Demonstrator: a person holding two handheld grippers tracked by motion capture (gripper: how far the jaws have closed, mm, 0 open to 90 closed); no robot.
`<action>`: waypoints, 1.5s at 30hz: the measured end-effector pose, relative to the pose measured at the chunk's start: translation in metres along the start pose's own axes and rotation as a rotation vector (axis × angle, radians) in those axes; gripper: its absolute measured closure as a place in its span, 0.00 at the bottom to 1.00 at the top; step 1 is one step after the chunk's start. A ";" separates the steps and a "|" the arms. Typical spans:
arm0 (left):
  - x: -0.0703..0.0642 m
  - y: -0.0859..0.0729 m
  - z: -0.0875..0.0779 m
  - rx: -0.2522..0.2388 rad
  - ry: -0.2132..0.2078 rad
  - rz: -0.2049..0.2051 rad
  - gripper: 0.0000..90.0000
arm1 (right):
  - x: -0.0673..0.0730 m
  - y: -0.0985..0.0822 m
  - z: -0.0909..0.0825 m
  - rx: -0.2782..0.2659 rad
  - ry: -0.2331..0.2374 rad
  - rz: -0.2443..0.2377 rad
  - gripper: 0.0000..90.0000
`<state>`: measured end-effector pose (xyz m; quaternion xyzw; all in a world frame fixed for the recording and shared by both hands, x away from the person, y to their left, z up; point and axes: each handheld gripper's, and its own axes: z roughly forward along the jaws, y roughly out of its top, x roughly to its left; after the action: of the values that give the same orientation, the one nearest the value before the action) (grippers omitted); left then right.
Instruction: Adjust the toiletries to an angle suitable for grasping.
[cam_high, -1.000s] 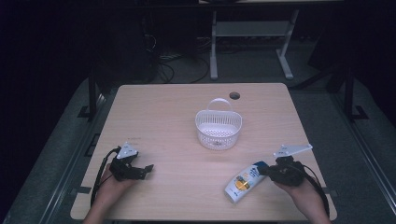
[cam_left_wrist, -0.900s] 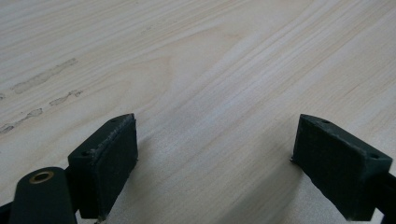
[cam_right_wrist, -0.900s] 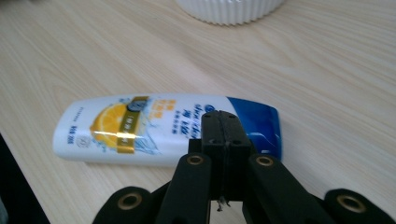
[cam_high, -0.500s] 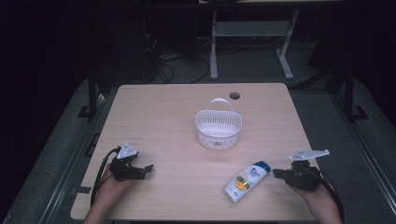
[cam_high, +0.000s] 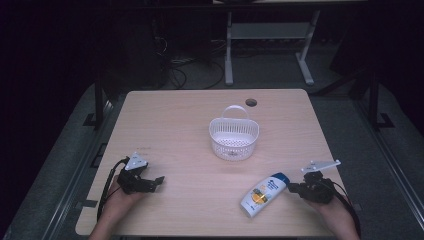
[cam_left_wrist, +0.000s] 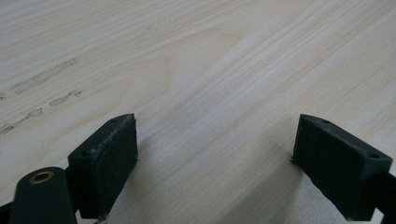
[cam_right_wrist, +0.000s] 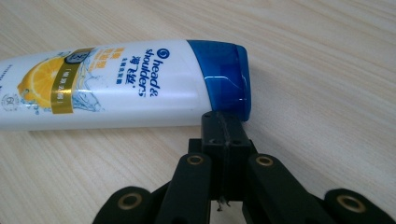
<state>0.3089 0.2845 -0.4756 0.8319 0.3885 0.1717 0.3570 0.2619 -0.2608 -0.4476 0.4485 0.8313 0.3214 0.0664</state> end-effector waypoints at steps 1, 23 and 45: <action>0.000 0.000 0.000 0.002 0.000 0.003 0.15 | 0.000 0.001 0.001 0.002 0.001 0.001 1.00; 0.000 0.000 0.000 0.001 0.000 0.000 0.15 | 0.006 0.039 0.023 0.018 0.022 -0.063 1.00; 0.000 0.000 0.000 0.000 0.000 0.000 0.15 | 0.021 0.071 0.051 0.000 0.035 -0.107 1.00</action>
<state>0.3090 0.2845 -0.4755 0.8320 0.3887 0.1716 0.3568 0.3194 -0.1926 -0.4417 0.3978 0.8551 0.3252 0.0690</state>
